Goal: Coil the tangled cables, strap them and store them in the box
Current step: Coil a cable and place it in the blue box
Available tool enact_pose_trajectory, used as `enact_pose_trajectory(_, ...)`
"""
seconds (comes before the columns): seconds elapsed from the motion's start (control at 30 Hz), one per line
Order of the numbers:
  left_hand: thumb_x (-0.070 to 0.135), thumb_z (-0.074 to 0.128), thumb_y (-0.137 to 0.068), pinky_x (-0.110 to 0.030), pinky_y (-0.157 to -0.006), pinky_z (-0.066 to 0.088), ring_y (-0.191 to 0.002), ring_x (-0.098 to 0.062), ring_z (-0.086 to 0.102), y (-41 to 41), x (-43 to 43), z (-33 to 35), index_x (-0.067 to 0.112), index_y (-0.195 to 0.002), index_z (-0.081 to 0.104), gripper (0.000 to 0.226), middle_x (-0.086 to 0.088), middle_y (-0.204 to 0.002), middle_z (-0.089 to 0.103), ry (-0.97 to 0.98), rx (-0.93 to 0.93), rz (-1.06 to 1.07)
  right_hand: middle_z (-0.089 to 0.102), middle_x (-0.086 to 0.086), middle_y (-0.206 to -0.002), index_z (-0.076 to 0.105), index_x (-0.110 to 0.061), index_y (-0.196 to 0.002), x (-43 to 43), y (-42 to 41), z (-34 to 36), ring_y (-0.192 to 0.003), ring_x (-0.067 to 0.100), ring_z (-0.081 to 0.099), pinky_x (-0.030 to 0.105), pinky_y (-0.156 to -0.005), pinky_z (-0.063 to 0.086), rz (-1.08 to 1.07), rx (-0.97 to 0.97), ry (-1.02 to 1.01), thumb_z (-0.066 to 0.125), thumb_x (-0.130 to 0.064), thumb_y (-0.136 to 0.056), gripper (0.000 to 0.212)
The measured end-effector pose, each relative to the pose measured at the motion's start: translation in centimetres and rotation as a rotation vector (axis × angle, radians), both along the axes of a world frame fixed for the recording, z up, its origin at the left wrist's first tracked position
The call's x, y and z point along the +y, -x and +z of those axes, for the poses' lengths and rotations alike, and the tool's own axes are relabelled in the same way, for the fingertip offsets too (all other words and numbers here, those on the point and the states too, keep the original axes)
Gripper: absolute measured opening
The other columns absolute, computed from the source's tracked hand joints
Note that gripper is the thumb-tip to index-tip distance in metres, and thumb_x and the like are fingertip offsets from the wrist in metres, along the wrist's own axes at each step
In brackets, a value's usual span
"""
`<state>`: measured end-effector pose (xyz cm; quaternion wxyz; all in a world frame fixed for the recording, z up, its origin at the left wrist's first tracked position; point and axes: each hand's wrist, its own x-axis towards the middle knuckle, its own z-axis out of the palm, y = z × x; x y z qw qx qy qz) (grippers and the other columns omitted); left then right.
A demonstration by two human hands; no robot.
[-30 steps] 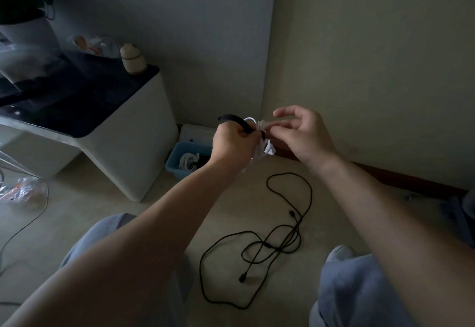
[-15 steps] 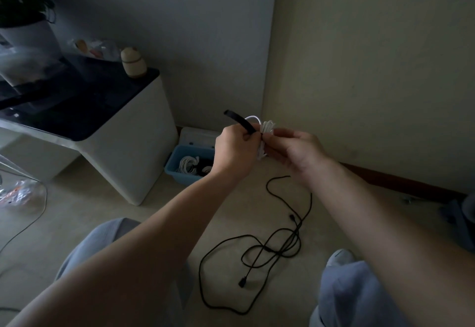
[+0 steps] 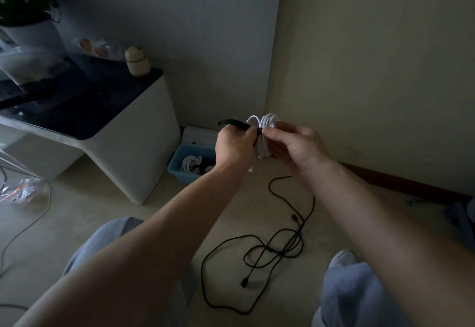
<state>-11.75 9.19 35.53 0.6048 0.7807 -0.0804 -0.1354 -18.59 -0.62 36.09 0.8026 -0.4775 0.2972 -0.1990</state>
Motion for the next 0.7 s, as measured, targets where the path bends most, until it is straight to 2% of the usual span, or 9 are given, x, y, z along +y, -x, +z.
enact_pose_trajectory(0.07, 0.025, 0.065, -0.092, -0.029, -0.063, 0.052, -0.067, -0.016, 0.065, 0.10, 0.08, 0.13, 0.011, -0.078, 0.071, 0.020, 0.000, -0.068, 0.070, 0.003, 0.010, -0.013, 0.071, 0.020, -0.099, 0.066, -0.008, -0.090, 0.13, -0.13, -0.07, -0.081, 0.026, 0.069, 0.030, -0.071, 0.059, -0.003, -0.001, 0.005, 0.077, 0.006, -0.079, 0.020)
enact_pose_trajectory(0.17, 0.030, 0.074, -0.087, -0.033, -0.070, 0.056, -0.067, -0.017, 0.067, -0.10, 0.37, 0.14, 0.009, -0.076, 0.072, 0.024, -0.005, -0.072, 0.074, 0.045, 0.052, -0.004, 0.072, 0.018, -0.099, 0.066, -0.011, -0.088, -0.04, -0.08, -0.15, -0.083, 0.027, 0.070, 0.036, -0.079, 0.058, -0.022, -0.001, 0.022, 0.078, 0.004, -0.078, 0.022)
enact_pose_trajectory(0.23, 0.032, 0.081, -0.082, -0.038, -0.075, 0.057, -0.069, -0.019, 0.064, -0.28, 0.53, 0.20, 0.008, -0.084, 0.060, 0.033, -0.010, -0.080, 0.071, 0.104, 0.112, 0.033, 0.073, 0.014, -0.094, 0.067, -0.012, -0.087, -0.17, 0.02, -0.09, -0.079, 0.023, 0.071, 0.033, -0.076, 0.059, -0.024, -0.001, 0.034, 0.079, 0.003, -0.077, 0.022)
enact_pose_trajectory(0.3, 0.033, 0.084, -0.080, -0.041, -0.079, 0.057, -0.073, -0.021, 0.060, -0.52, 0.61, 0.27, 0.012, -0.090, 0.051, 0.040, -0.010, -0.086, 0.066, 0.096, 0.120, 0.057, 0.074, 0.009, -0.085, 0.068, -0.012, -0.086, -0.21, 0.14, 0.06, -0.071, 0.018, 0.072, 0.028, -0.065, 0.058, -0.012, -0.008, 0.031, 0.079, 0.002, -0.078, 0.020)
enact_pose_trajectory(0.4, 0.029, 0.081, -0.084, -0.037, -0.076, 0.056, -0.069, -0.017, 0.062, -0.50, 0.63, 0.42, 0.011, -0.084, 0.066, 0.022, -0.003, -0.079, 0.070, 0.069, 0.049, 0.007, 0.075, 0.006, -0.081, 0.068, -0.011, -0.087, -0.27, 0.34, 0.16, -0.068, 0.015, 0.072, 0.026, -0.063, 0.058, 0.009, -0.005, 0.036, 0.078, 0.002, -0.079, 0.018)
enact_pose_trajectory(0.5, 0.024, 0.075, -0.089, -0.033, -0.076, 0.059, -0.076, -0.015, 0.070, -0.38, 0.75, 0.48, 0.021, -0.084, 0.077, 0.006, 0.003, -0.078, 0.075, 0.024, -0.038, -0.029, 0.074, 0.002, -0.072, 0.066, -0.008, -0.088, -0.19, 0.41, 0.05, -0.064, 0.014, 0.071, 0.023, -0.061, 0.059, 0.003, -0.005, 0.033, 0.076, 0.005, -0.081, 0.018)
enact_pose_trajectory(0.6, 0.022, 0.069, -0.092, -0.026, -0.065, 0.052, -0.069, -0.010, 0.065, -0.51, 0.81, 0.28, 0.019, -0.084, 0.079, 0.014, 0.008, -0.068, 0.071, -0.003, -0.104, -0.078, 0.073, 0.006, -0.079, 0.065, -0.007, -0.089, -0.08, 0.37, -0.34, -0.069, 0.017, 0.070, 0.024, -0.066, 0.061, -0.010, 0.012, 0.049, 0.075, 0.006, -0.082, 0.018)
enact_pose_trajectory(0.7, 0.019, 0.065, -0.094, -0.022, -0.059, 0.047, -0.066, -0.009, 0.063, -0.44, 0.86, 0.21, 0.018, -0.084, 0.079, 0.017, 0.003, -0.066, 0.071, -0.019, -0.133, -0.125, 0.072, 0.009, -0.084, 0.065, -0.008, -0.090, -0.11, 0.34, -0.69, -0.071, 0.018, 0.069, 0.024, -0.067, 0.060, -0.018, 0.032, 0.086, 0.075, 0.006, -0.082, 0.019)
